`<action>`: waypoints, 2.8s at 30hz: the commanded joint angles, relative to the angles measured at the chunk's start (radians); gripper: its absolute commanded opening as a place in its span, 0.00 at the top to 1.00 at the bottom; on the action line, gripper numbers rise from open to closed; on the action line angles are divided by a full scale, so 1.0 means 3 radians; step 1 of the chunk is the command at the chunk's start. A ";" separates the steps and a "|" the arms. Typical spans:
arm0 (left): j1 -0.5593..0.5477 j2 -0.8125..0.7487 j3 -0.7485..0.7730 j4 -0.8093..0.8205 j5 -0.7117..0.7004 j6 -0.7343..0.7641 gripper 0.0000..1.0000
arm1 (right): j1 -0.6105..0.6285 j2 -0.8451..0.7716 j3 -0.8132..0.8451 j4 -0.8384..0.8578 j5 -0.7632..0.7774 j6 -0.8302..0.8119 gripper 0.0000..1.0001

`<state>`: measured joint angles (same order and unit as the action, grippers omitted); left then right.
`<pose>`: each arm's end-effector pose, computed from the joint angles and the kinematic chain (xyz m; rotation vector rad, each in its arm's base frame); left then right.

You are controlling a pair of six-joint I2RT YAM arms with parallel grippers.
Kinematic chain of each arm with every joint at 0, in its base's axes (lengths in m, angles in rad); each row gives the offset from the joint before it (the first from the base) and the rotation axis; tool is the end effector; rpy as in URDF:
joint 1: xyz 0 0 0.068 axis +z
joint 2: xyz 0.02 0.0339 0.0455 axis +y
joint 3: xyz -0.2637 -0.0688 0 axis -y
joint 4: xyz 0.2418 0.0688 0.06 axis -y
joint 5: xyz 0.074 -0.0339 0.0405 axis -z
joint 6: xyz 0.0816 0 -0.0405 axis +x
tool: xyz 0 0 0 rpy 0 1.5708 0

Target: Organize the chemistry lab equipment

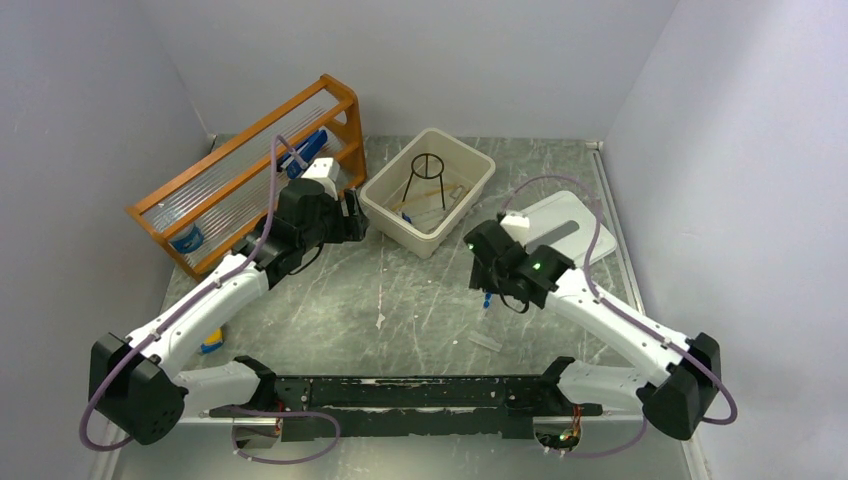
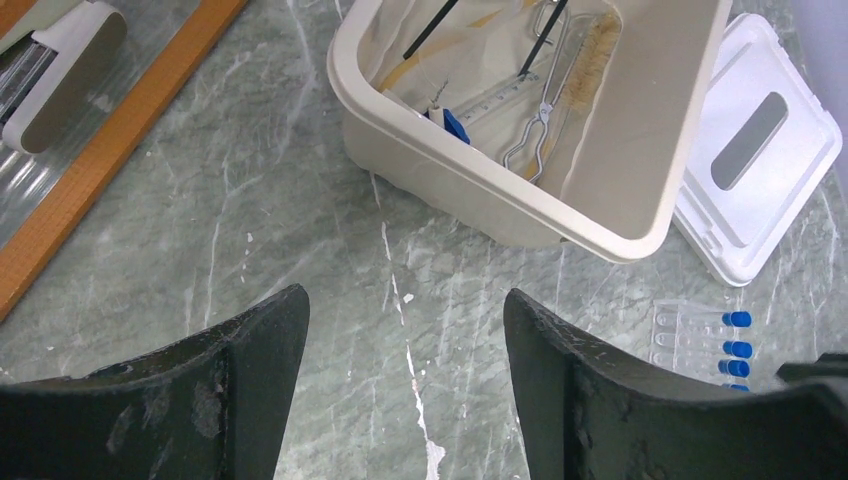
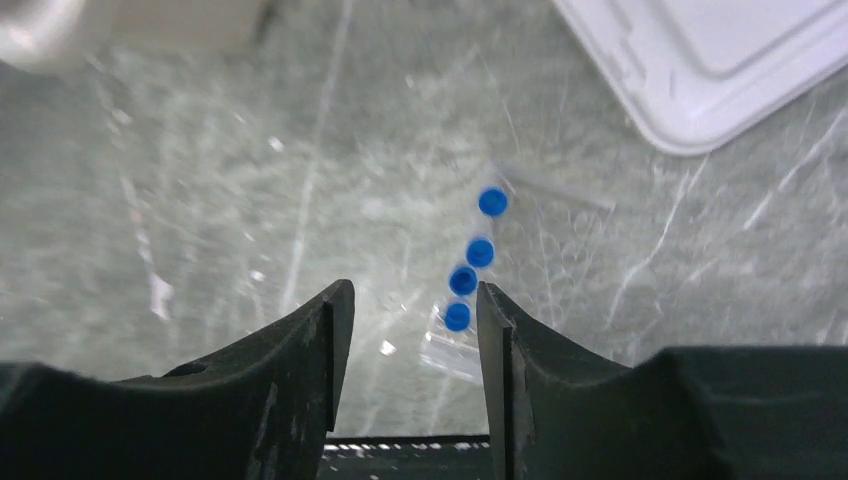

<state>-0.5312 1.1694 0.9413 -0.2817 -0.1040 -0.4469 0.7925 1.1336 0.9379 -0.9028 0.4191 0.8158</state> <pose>0.2642 -0.1454 0.2843 0.0246 2.1144 -0.4853 0.1815 0.1368 0.2320 0.1582 2.5171 0.0649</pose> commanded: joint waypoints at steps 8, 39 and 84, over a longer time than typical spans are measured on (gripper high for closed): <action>0.0032 -0.0158 0.0010 0.0065 0.0304 -0.0059 0.21 | -0.1194 0.0476 0.0526 0.0797 -0.0149 -0.0908 0.46; 0.0035 -0.0097 -0.0167 0.0240 0.0809 -0.0155 0.14 | -0.1896 0.3087 0.1802 0.0830 0.0124 0.0020 0.57; -0.1070 0.1870 0.1151 0.2037 0.0897 -0.1230 0.07 | -0.2567 0.1009 0.0798 0.1757 -0.1702 0.0323 1.00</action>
<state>-0.8104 1.6669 1.1782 0.2195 0.2459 -0.8051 0.0280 1.5398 1.2068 -0.4202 -0.0338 0.8886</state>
